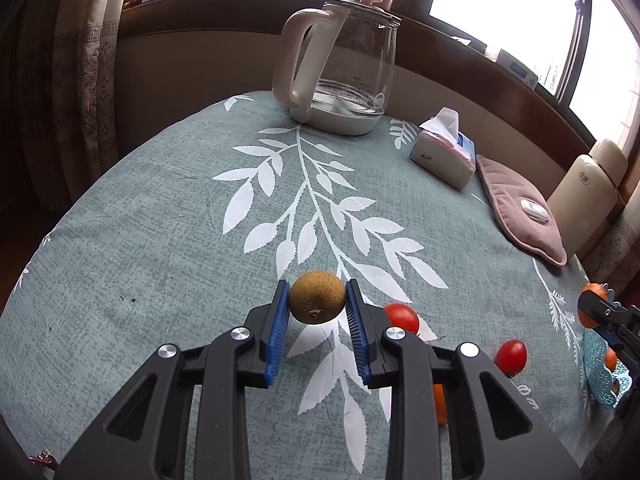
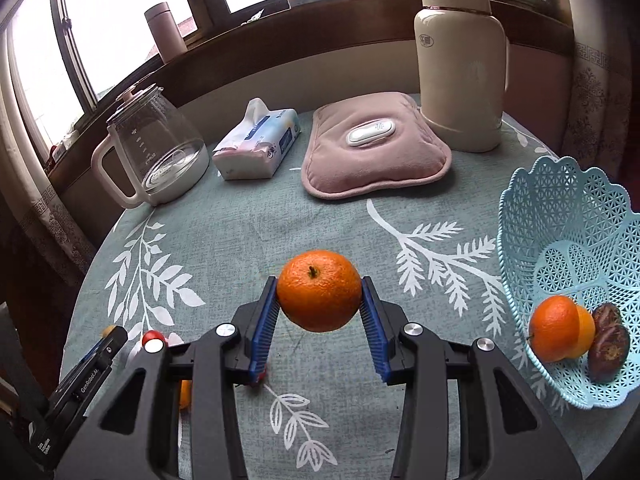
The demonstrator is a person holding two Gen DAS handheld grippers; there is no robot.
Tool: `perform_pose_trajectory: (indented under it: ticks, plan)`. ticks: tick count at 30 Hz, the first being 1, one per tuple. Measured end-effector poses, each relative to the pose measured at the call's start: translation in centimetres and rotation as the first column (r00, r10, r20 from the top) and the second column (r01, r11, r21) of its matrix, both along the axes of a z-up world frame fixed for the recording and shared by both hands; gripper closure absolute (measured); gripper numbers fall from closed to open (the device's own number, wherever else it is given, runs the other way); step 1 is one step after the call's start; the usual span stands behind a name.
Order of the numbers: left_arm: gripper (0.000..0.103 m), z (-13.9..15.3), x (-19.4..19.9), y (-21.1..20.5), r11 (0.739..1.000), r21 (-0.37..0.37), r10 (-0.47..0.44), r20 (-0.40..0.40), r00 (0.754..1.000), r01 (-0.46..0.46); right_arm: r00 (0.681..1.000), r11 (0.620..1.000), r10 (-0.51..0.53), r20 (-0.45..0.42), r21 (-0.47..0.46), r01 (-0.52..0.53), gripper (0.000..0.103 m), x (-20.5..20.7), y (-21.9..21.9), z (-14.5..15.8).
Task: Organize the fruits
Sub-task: 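Carry the small orange into the blue basket and open the right tool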
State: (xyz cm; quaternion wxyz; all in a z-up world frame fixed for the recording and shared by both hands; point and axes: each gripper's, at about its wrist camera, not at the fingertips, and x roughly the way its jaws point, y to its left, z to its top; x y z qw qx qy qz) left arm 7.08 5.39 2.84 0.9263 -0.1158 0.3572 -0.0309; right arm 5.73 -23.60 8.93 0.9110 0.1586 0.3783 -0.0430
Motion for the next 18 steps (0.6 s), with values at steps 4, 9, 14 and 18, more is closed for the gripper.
perform_pose_trajectory:
  ticks: [4, 9, 14, 18]
  plan:
    - [0.074, 0.0, -0.1, -0.1, 1.000, 0.001, -0.001, 0.002, 1.000, 0.001, 0.999, 0.999, -0.050, 0.015, -0.009, 0.050, 0.061, -0.8, -2.0, 0.6]
    - [0.074, 0.0, -0.2, -0.1, 1.000, 0.004, -0.002, 0.003, 1.000, 0.002, 0.994, 0.994, -0.107, 0.019, -0.016, 0.108, 0.061, -1.7, -4.4, 0.9]
    - [0.074, 0.1, -0.2, -0.3, 1.000, 0.009, -0.005, 0.005, 1.000, 0.005, 0.987, 0.987, -0.157, 0.026, -0.020, 0.157, 0.061, -2.4, -6.3, 1.1]
    - [0.074, 0.1, -0.2, -0.3, 1.000, 0.009, -0.005, 0.005, 1.000, 0.005, 0.981, 0.981, -0.192, 0.031, -0.019, 0.193, 0.061, -3.0, -7.7, 1.2]
